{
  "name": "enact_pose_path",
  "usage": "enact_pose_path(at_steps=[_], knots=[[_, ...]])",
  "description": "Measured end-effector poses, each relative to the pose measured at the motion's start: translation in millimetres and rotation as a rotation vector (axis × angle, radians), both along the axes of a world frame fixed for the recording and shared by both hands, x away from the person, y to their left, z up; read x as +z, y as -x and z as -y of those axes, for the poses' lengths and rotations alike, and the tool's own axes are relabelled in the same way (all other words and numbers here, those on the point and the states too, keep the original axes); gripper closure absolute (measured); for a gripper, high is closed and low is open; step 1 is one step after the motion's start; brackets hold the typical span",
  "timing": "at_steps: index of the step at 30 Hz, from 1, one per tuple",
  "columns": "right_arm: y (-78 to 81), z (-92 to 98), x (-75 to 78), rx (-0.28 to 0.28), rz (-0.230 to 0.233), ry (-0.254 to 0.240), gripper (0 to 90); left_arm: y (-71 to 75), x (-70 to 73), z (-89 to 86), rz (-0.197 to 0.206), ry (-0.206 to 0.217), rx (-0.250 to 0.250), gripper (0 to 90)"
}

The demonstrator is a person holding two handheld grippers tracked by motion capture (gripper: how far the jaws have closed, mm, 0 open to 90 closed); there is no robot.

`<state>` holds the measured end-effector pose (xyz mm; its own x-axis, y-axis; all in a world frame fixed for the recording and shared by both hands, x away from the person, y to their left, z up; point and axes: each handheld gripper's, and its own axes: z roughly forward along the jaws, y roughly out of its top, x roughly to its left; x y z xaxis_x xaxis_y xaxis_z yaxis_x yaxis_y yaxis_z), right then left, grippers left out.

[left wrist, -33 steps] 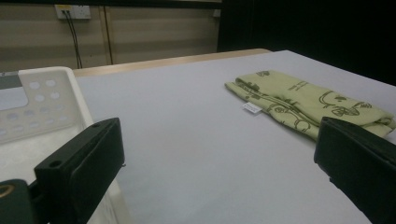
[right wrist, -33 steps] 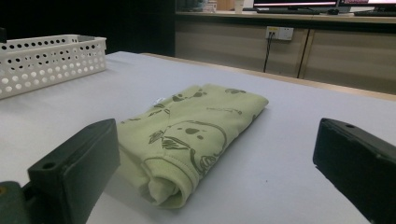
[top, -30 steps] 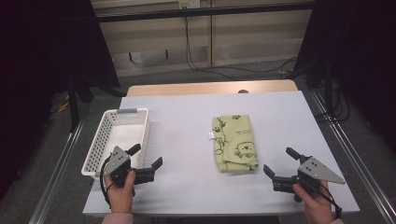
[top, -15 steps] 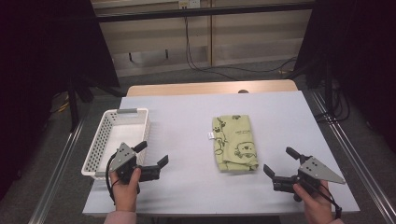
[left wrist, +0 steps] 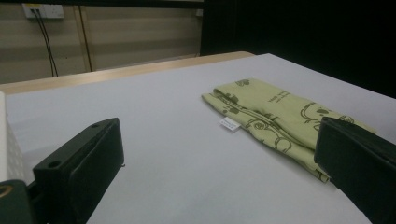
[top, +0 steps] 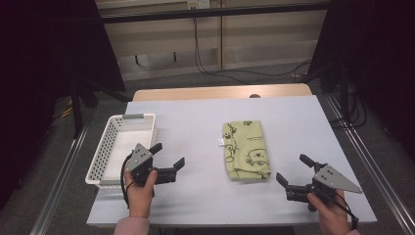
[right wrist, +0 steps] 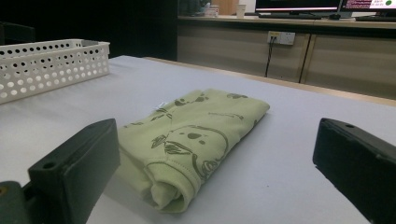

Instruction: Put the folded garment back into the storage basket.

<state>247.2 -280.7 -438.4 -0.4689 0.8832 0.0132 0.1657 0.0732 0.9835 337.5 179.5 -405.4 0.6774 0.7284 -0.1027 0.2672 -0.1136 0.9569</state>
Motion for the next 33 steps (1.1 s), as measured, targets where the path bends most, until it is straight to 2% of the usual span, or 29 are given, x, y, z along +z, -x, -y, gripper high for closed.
enact_pose_path(at_steps=[8,9,12,14,16,18,20,21,23,25,30,31,33], knots=[[-0.2,-0.3,0.0,0.004,0.005,0.002,0.3,-6.6,-1.6,14.0,-0.025,0.005,-0.011,1.9],[-0.1,-0.4,0.0,0.005,0.005,0.001,0.3,-7.4,-1.5,14.1,-0.024,-0.016,-0.013,1.9],[-0.1,-0.6,0.0,0.003,0.005,0.003,0.3,-8.9,-2.1,17.0,-0.028,-0.004,-0.015,1.9],[0.0,-0.7,-0.1,0.0,0.002,0.005,0.3,-11.3,-2.0,19.4,-0.028,-0.024,-0.018,1.9],[0.0,-0.8,0.0,0.0,0.002,0.005,0.3,-11.8,-2.4,21.4,-0.036,-0.018,-0.016,1.9],[0.0,-1.0,0.0,0.001,0.002,0.005,0.3,-13.8,-2.8,23.5,-0.035,-0.035,-0.024,1.9],[-0.1,-1.0,-0.1,0.001,0.002,0.005,0.3,-15.7,-3.7,27.4,-0.04,-0.025,-0.03,1.9],[-0.1,-1.1,-0.1,0.001,0.002,0.004,0.2,-16.8,-3.4,28.4,-0.045,-0.043,-0.033,1.9],[-0.1,-1.2,-0.1,0.002,0.002,0.004,0.3,-19.5,-4.0,35.8,-0.054,-0.025,-0.04,1.9],[0.1,-1.4,0.0,0.003,0.003,0.003,0.2,-22.3,-3.8,38.8,-0.05,-0.038,-0.046,1.9],[0.1,-1.5,0.1,0.006,0.003,0.003,0.2,-25.6,-4.4,47.3,-0.061,-0.03,-0.054,1.9],[0.0,-1.4,0.0,0.006,0.004,0.004,0.3,-27.3,-4.4,48.2,-0.052,-0.047,-0.063,1.9],[-0.1,-1.5,0.1,0.008,0.008,0.004,0.3,-29.3,-4.1,53.2,-0.062,-0.051,-0.069,2.0]])
